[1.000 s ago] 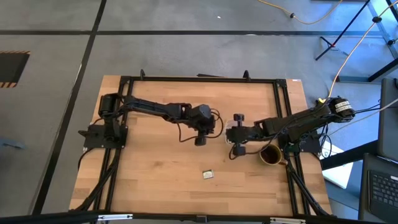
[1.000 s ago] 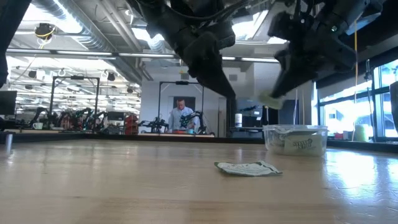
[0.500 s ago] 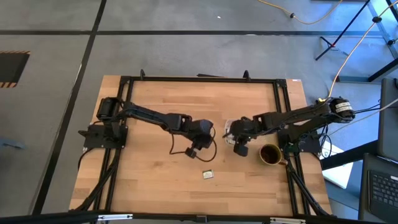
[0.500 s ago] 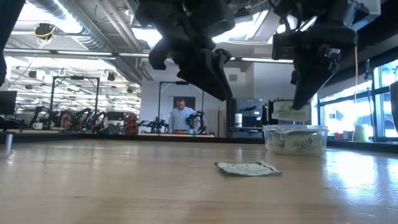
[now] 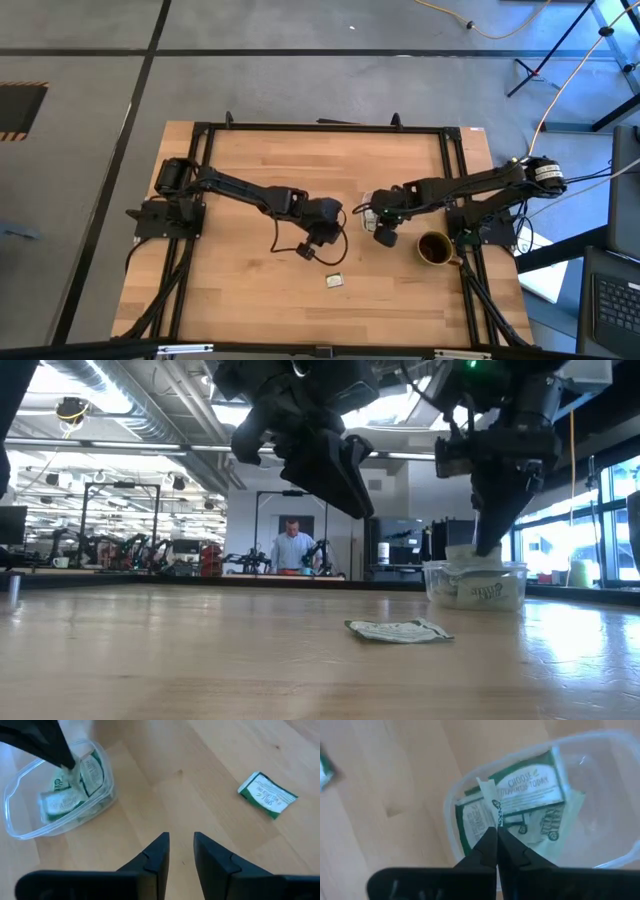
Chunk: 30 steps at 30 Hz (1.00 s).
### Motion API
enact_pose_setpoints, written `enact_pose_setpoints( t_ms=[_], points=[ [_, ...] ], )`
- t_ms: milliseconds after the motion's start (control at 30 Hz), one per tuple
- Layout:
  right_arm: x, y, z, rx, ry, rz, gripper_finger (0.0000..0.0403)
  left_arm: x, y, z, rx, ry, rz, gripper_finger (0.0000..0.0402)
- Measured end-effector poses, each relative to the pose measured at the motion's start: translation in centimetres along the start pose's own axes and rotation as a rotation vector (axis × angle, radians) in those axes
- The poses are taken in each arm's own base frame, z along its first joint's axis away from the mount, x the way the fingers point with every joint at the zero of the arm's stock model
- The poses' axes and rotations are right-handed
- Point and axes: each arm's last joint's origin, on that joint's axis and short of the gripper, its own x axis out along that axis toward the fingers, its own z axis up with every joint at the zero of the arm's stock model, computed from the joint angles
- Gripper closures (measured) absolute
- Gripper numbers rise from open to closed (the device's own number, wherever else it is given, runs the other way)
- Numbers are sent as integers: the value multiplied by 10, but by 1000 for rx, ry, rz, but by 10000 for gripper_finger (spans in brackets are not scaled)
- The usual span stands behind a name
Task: Pick and place items into bin
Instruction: Put the stevia packet into the transparent bin, then put the truvia packet into the transparent bin
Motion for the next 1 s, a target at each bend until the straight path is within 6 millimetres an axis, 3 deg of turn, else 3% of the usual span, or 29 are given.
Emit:
enact_pose_setpoints(
  t_ms=[300, 700, 1000],
  points=[
    [10, 1, 0, -9, 37, -4, 390, 0, -1, 0, 1, 2, -2, 317],
    [9, -4, 2, -3, -38, -173, 276, 3, -24, 14, 115, -46, -23, 291],
    [-5, 1, 20, 32, -149, -230, 259, 42, -51, 12, 107, -43, -70, 317]
  ],
)
